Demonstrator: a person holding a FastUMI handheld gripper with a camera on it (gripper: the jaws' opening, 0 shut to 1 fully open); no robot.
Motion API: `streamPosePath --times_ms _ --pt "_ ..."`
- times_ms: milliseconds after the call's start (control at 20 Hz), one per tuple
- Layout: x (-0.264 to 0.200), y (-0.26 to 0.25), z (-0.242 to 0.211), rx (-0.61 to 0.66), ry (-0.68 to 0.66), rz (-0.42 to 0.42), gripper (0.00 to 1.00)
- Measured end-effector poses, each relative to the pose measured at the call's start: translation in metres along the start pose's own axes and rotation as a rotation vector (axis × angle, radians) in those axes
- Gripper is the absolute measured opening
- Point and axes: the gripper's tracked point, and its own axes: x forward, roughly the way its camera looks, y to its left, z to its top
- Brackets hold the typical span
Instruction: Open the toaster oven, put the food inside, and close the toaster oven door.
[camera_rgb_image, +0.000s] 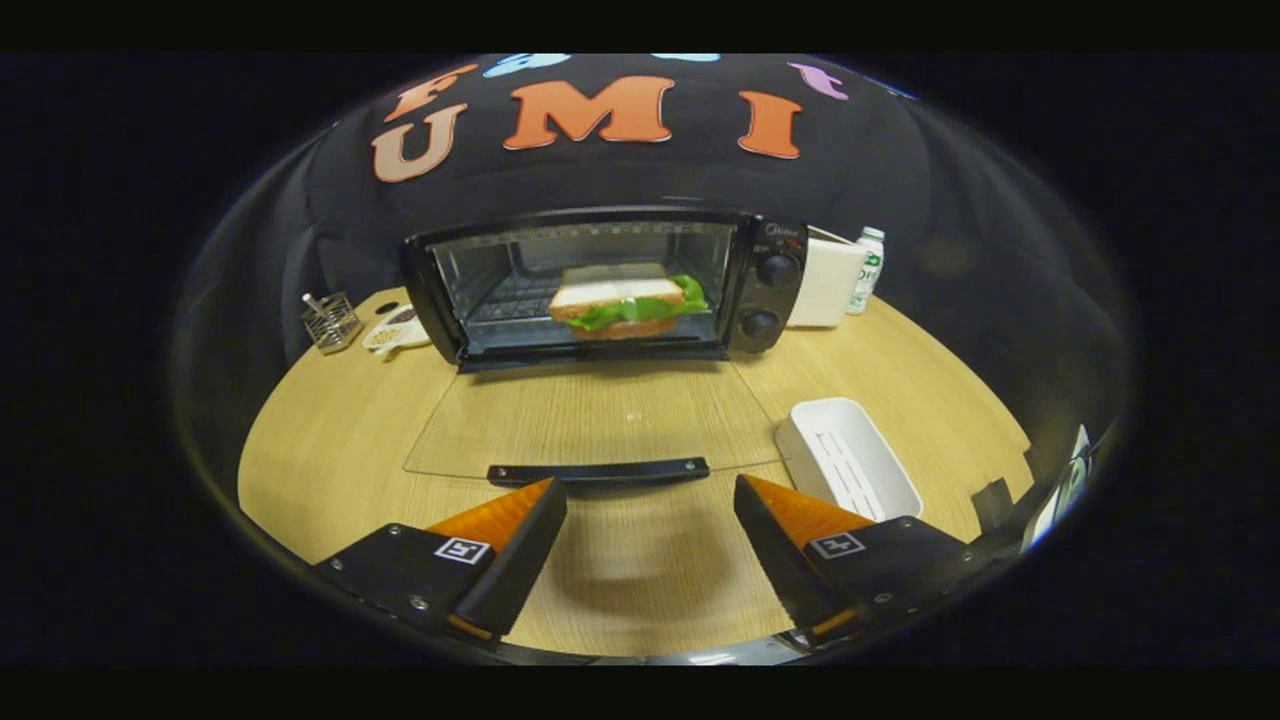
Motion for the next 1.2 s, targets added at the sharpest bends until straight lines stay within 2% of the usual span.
streamPosePath --times_ms 200,450,700,950,1200 --pt "0.020 0.001 -0.021 -0.025 0.051 -0.006 1.00" --pt "0.037 0.008 -0.028 -0.051 0.083 0.016 0.99" --pt "0.043 0.012 -0.030 -0.068 0.081 0.003 1.00" --pt "0.037 0.012 -0.019 -0.040 0.055 0.025 1.00" --pt "0.025 0.017 0.030 -0.001 -0.035 0.058 1.00"
